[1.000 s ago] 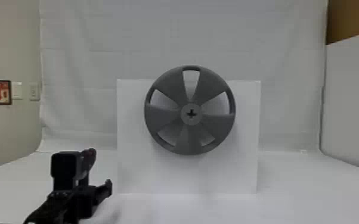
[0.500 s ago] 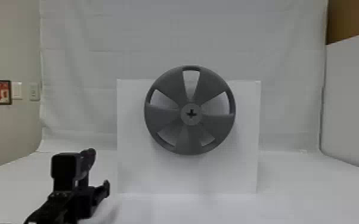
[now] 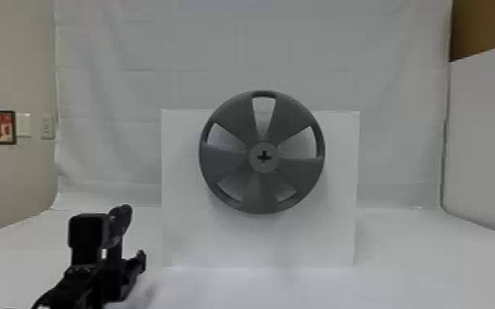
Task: Grasp the drill and bring into the middle of wheel
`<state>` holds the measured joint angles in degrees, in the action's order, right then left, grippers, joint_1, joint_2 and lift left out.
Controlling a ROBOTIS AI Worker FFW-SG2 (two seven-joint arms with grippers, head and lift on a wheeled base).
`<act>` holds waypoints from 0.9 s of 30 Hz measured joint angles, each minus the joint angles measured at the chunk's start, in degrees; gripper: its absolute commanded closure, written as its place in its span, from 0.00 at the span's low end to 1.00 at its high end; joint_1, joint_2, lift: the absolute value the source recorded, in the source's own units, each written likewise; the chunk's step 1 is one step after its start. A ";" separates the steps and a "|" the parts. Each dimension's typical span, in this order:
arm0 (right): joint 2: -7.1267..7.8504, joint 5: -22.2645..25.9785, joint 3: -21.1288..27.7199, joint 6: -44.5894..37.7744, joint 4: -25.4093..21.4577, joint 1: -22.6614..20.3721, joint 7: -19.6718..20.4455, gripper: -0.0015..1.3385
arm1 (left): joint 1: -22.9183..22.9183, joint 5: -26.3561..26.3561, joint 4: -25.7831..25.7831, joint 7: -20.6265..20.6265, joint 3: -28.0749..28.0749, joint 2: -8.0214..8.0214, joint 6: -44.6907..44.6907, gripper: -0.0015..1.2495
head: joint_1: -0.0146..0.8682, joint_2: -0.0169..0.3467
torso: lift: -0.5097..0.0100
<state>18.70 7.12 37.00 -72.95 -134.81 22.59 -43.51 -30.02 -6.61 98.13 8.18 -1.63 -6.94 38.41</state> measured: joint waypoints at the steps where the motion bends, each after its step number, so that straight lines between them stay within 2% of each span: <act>1: 0.00 0.00 0.00 0.00 0.00 0.00 0.00 0.20 | -0.11 0.08 -0.22 0.00 0.02 0.00 -0.10 0.26 | 0.08 0.13 | 0.21; 27: -0.07 -0.26 -0.27 0.00 -0.10 -0.03 0.00 0.20 | -2.14 0.91 -5.35 0.09 0.25 -0.18 -1.93 0.26 | 0.08 0.13 | 0.21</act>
<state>18.63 6.86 36.73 -72.95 -134.91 22.56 -43.51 -32.16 -5.70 92.78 8.26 -1.38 -7.12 36.48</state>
